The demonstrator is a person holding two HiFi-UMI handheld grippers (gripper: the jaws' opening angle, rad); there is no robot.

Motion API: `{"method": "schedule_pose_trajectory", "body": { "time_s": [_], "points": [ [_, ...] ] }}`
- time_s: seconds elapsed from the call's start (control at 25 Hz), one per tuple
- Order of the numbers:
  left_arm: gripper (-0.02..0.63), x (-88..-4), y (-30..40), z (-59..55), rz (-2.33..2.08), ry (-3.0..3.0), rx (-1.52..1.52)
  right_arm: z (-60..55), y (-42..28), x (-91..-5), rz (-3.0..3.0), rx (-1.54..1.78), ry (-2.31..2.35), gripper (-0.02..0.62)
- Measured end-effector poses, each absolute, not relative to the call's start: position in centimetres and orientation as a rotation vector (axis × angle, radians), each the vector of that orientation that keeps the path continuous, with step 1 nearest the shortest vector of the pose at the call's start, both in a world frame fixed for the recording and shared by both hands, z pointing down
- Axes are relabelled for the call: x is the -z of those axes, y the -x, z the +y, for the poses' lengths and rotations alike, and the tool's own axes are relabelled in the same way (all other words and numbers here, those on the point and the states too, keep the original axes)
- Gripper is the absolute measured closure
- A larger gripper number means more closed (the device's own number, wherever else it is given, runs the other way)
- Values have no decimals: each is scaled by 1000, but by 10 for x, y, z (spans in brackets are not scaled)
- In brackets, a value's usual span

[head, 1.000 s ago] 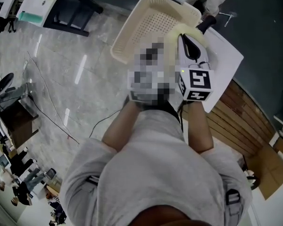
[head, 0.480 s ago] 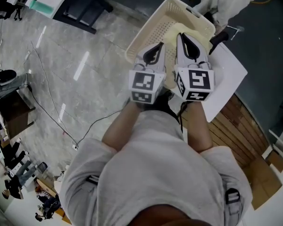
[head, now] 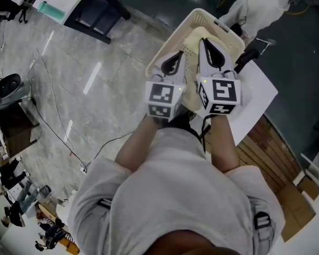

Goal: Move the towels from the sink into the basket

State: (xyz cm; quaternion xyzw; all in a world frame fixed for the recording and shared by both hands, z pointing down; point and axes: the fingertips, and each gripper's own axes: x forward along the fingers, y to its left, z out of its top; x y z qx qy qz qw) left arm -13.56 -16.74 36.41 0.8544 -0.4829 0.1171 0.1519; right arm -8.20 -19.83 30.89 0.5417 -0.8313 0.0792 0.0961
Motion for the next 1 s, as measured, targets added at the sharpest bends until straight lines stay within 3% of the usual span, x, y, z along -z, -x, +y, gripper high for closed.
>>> {"method": "schedule_pose_trajectory", "body": {
  "time_s": [1.0],
  "points": [
    [586, -364, 124, -202, -1353, -2450, -302, -234, 63, -268, -2507, -184, -1659, 584]
  ]
}}
